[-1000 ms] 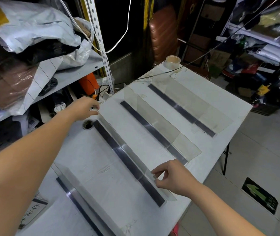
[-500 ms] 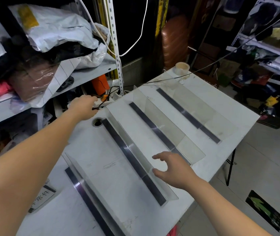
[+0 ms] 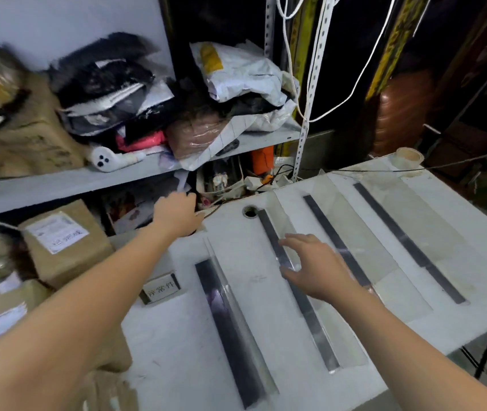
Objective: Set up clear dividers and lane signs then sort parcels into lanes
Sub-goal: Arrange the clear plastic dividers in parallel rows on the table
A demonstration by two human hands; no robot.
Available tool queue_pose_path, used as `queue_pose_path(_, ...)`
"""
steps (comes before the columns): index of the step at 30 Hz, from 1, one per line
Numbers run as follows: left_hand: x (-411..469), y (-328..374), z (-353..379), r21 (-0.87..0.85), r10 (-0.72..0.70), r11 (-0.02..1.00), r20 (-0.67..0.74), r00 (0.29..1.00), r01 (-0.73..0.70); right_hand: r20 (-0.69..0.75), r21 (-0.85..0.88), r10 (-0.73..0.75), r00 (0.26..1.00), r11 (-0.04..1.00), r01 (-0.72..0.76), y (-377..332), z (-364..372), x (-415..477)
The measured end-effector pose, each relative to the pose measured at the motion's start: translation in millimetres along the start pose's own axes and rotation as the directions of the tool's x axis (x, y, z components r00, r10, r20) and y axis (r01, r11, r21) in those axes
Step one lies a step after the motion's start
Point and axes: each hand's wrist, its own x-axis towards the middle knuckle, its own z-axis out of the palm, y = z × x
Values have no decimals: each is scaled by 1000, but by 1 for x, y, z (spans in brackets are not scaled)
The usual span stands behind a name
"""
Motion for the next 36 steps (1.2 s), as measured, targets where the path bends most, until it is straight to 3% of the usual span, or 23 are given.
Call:
queue_pose_path(11, -121, 5, 11, -28, -71, 997, 103, 992, 74, 84, 55, -144, 986, 989, 140, -52, 22, 3)
queue_pose_path(15, -142, 25, 28, -128, -81, 987, 126, 989, 98, 141, 56, -164, 976, 986, 158, -60, 41, -5)
queue_pose_path(18, -150, 41, 42, -227, -4, 974, 113, 994, 29, 183, 49, -166, 969, 986, 160, -59, 55, -10)
queue_pose_path(23, -146, 51, 63, -235, 123, 966, 35, 992, -111, 243, 58, -127, 962, 992, 116, -49, 69, -19)
queue_pose_path(31, -133, 20, 80, -242, 225, 941, -83, 971, -238, 275, 193, 14, 961, 979, -70, -50, 79, -29)
queue_pose_path(36, -109, -2, 70, -275, 323, 908, -24, 946, -317, 375, 233, 53, 926, 961, -149, -52, 84, -40)
